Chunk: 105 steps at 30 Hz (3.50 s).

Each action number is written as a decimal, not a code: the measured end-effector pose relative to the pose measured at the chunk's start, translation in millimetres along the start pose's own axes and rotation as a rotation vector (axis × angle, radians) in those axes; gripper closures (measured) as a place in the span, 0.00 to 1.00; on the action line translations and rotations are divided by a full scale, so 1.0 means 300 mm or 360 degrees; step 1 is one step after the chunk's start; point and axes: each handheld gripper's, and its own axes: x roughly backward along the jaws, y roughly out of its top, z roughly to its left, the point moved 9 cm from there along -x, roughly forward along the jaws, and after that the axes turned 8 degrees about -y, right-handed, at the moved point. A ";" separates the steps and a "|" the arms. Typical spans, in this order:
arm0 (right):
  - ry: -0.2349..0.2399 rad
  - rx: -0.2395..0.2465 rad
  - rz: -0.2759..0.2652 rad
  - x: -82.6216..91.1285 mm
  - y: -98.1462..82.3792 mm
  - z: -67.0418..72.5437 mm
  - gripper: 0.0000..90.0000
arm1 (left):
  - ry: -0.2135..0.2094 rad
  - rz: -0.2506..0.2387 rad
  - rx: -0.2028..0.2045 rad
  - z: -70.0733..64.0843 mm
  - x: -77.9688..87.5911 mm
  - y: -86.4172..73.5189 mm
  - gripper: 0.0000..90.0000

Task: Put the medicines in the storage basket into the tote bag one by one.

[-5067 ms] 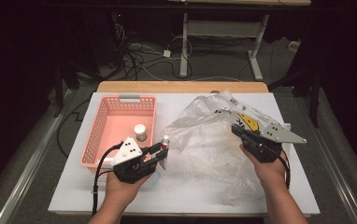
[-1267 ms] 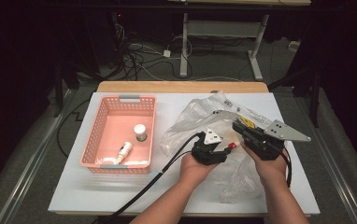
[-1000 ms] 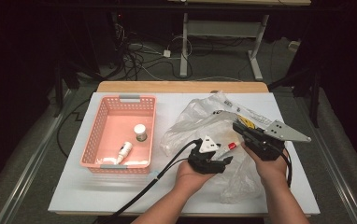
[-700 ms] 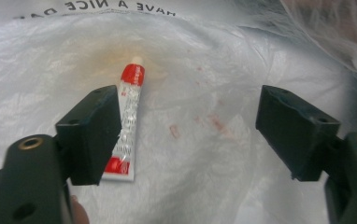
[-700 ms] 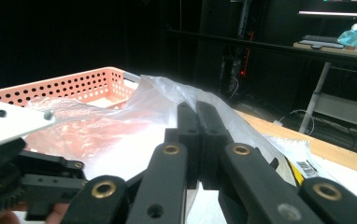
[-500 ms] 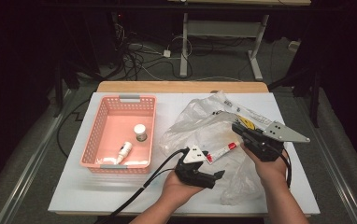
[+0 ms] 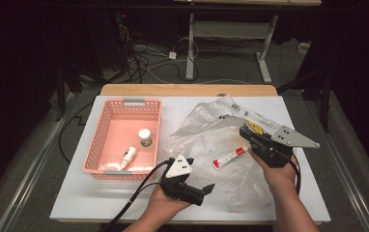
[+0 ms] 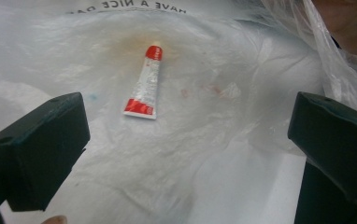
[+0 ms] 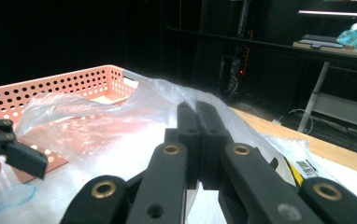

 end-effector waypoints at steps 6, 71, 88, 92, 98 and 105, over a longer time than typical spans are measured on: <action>-0.0002 0.0007 0.0006 0.000 -0.002 0.001 1.00 | 0.0050 -0.0013 -0.0008 0.014 0.086 -0.013 0.00; -0.0011 0.0024 0.0017 0.002 -0.014 -0.006 1.00 | 0.0662 -0.0136 0.0326 0.397 0.580 -0.166 0.00; -0.0019 0.0021 0.0018 0.002 -0.014 -0.010 1.00 | 0.0610 -0.0177 0.0272 0.454 0.508 -0.008 0.00; -0.0022 0.0018 0.0022 0.002 -0.017 -0.012 1.00 | 0.0623 -0.0166 0.0271 0.505 0.483 0.029 0.00; -0.0021 0.0015 0.0021 0.001 -0.017 -0.014 1.00 | 0.0614 -0.0144 0.0308 0.581 0.446 0.050 0.00; -0.0030 0.0012 0.0023 -0.001 -0.017 -0.020 1.00 | 0.0644 -0.0056 0.0351 0.643 0.410 0.039 0.00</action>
